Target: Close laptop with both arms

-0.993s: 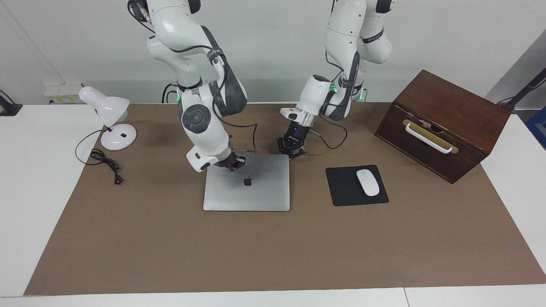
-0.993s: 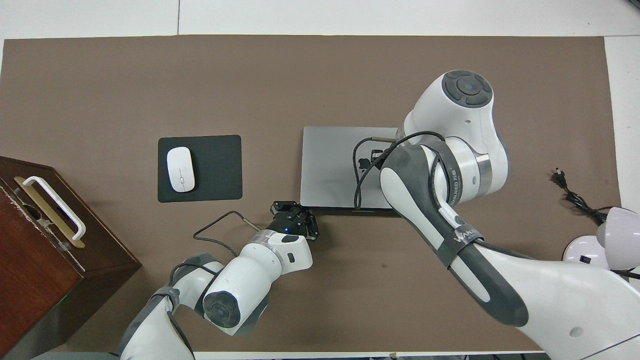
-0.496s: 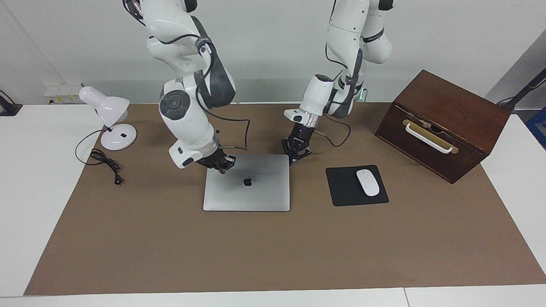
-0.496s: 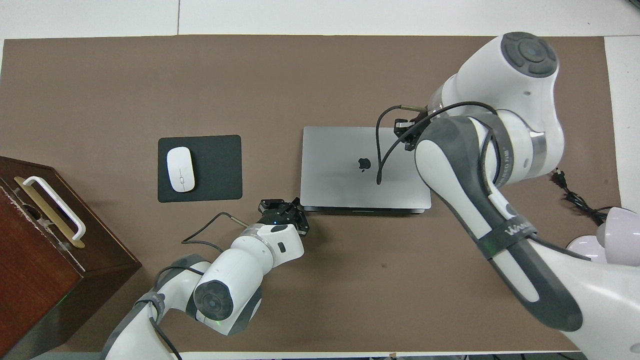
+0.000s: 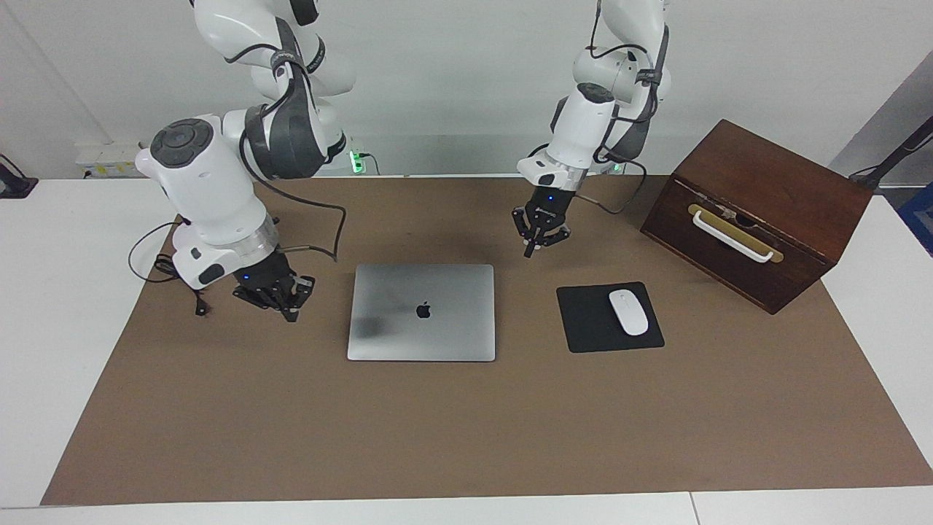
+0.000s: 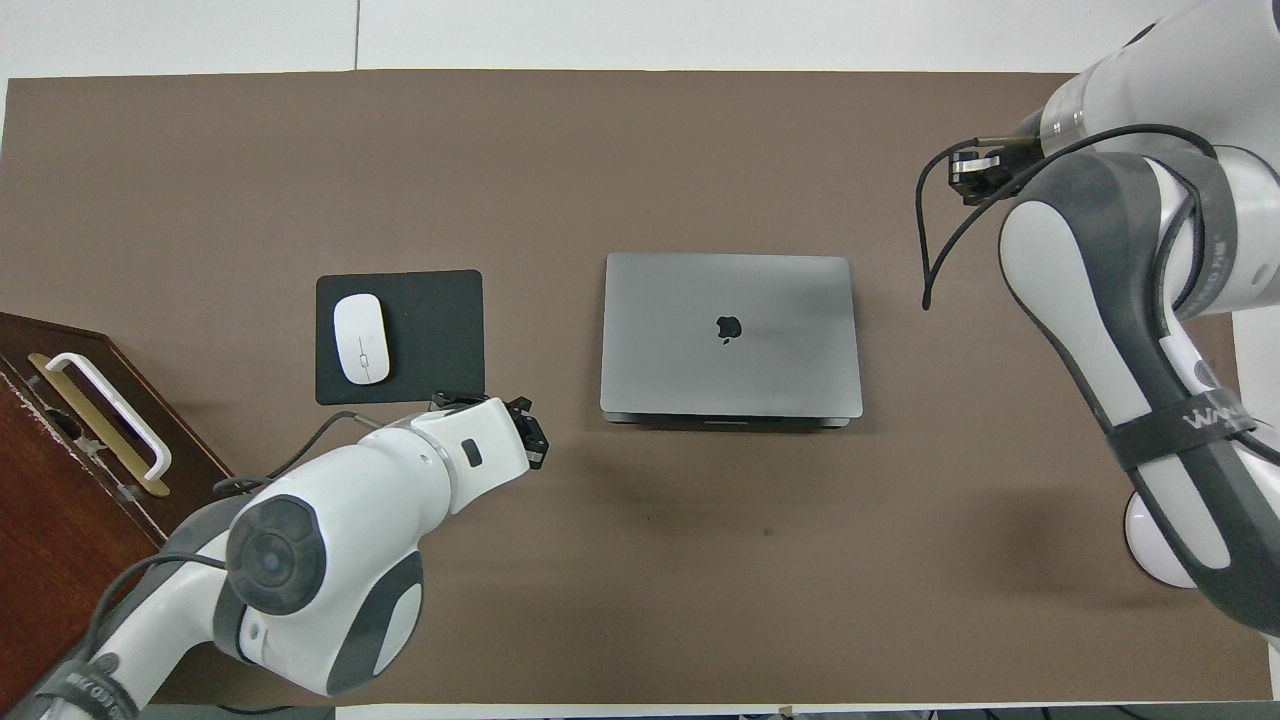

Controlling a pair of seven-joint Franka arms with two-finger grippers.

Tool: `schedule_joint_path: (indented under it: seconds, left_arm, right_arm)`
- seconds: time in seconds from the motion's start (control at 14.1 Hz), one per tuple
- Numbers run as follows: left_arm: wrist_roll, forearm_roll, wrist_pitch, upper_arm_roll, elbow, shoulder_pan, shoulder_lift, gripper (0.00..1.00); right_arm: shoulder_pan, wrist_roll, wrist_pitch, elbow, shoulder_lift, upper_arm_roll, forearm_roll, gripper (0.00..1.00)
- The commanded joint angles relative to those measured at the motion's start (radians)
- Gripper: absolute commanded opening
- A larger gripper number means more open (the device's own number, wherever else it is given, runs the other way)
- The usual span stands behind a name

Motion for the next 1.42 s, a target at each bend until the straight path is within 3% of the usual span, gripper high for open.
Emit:
schedule_joint_path:
  seconds: [0.0,0.21,0.28,0.35,0.43,0.5,0.57,0.92,1.35]
  left_arm:
    - [0.034,0.054,-0.268,-0.005,0.133,0.091,-0.043,0.0]
    - [0.053,0.111,-0.463,-0.007,0.261,0.163,-0.043,0.01]
    - [0.053,0.131,-0.49,-0.005,0.275,0.185,-0.044,0.14]
    - [0.057,0.149,-0.519,-0.005,0.287,0.211,-0.047,0.31]
    - [0.059,0.158,-0.549,-0.005,0.301,0.229,-0.056,0.82]
    - [0.063,0.16,-0.574,-0.005,0.312,0.257,-0.059,1.0]
    - [0.068,0.16,-0.594,-0.007,0.323,0.285,-0.069,1.0]
    - [0.065,0.16,-0.715,-0.007,0.436,0.426,-0.072,1.0]
    - [0.066,0.16,-0.83,-0.007,0.574,0.552,-0.055,1.0]
  right_arm:
    - [-0.054,-0.123,-0.019,0.024,-0.004,0.012,-0.038,0.0]
    - [-0.065,-0.134,-0.131,0.107,-0.019,0.011,-0.05,0.21]
    - [-0.068,-0.137,-0.149,0.107,-0.044,0.009,-0.051,0.46]
    - [-0.084,-0.152,-0.171,0.107,-0.062,0.011,-0.051,0.64]
    - [-0.102,-0.189,-0.192,0.107,-0.076,0.011,-0.051,0.85]
    - [-0.119,-0.218,-0.205,0.107,-0.094,0.011,-0.048,0.96]
    - [-0.127,-0.224,-0.235,0.107,-0.111,0.011,-0.044,1.0]
    - [-0.157,-0.231,-0.324,0.098,-0.182,0.009,-0.027,1.0]
    - [-0.206,-0.324,-0.318,0.091,-0.265,0.012,-0.045,1.0]
